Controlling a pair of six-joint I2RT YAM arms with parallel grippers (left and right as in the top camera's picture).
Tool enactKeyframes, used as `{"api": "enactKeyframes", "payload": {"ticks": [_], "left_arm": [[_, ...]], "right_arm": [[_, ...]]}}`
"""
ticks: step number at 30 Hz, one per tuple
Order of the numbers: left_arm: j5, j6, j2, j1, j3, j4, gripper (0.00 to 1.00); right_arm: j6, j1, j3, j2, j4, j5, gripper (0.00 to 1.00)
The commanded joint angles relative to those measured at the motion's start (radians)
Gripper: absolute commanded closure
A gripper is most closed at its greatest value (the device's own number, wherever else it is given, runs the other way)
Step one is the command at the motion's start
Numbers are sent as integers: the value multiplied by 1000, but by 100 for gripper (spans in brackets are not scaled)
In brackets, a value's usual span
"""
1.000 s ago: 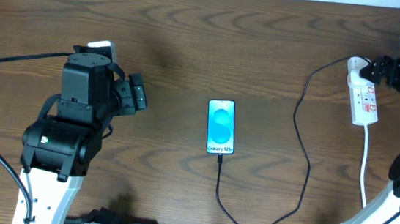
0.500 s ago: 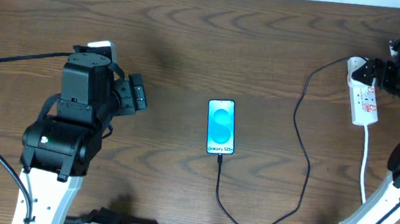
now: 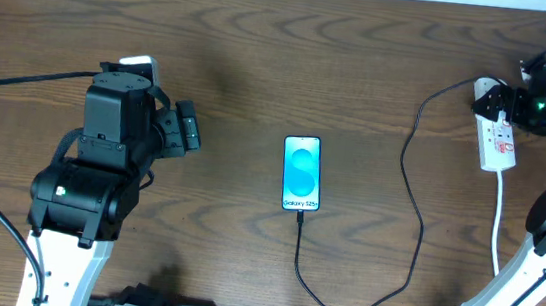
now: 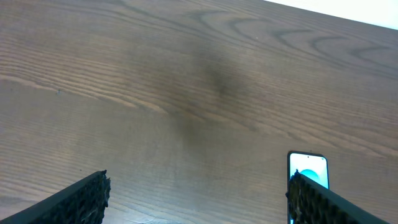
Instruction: Plug charger to phone and switch on socket
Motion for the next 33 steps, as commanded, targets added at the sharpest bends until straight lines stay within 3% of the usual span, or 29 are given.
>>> {"api": "enactKeyframes", "payload": {"ticks": [1,23,33], "left_arm": [[-12,16,3,2,8,-2,9],[-12,16,3,2,8,-2,9],[-12,16,3,2,8,-2,9]], "right_arm": [[-15,35,-36,10,22,-37,1],[10,44,-79,10,53,-30,1],[21,25,29,10,-2,46,1]]}}
